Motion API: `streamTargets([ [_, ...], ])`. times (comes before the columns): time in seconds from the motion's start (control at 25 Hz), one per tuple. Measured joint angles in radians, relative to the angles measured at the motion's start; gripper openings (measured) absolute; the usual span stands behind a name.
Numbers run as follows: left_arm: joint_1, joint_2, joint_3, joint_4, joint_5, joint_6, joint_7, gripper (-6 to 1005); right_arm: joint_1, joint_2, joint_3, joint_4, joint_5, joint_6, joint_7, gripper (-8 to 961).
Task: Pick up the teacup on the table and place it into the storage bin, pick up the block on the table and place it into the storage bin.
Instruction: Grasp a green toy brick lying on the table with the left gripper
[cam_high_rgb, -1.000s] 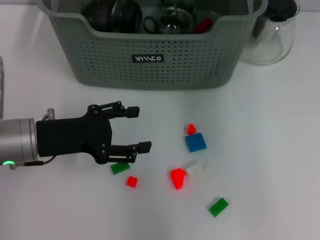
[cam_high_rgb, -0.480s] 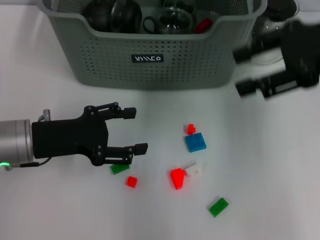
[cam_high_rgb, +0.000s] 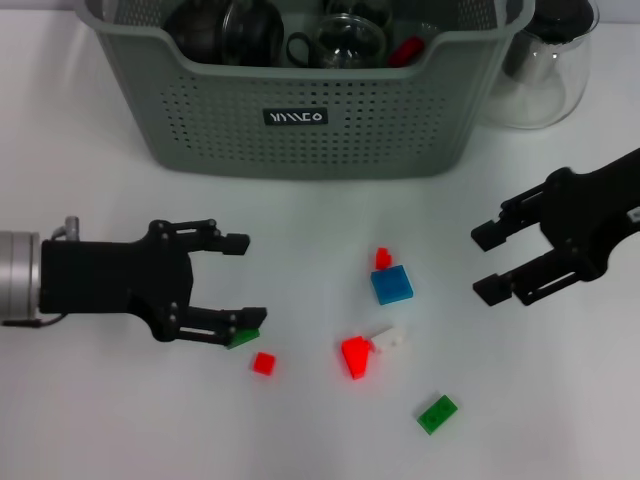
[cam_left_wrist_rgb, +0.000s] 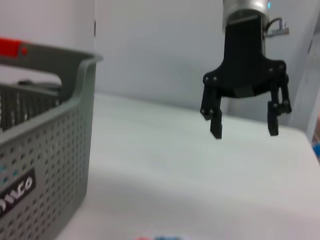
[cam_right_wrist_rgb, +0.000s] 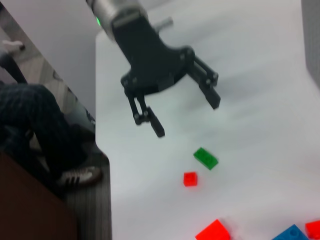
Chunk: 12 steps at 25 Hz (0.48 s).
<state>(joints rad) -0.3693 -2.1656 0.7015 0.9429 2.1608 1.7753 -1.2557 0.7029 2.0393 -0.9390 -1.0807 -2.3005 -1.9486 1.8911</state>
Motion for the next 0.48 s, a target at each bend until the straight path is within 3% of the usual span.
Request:
streamTargets([
  [0.28,-0.018,-0.005,0.126,0.257,0.119,0.012,-0.232,854,0.009,0.028,0.002,0.002,-0.022,0.049,0.030,731],
  [0.48,-0.051,-0.005,0.245,0.370,0.232,0.022,-0.390,854,0.009,0.047,0.002,0.004,-0.023,0.081,0.069,733],
])
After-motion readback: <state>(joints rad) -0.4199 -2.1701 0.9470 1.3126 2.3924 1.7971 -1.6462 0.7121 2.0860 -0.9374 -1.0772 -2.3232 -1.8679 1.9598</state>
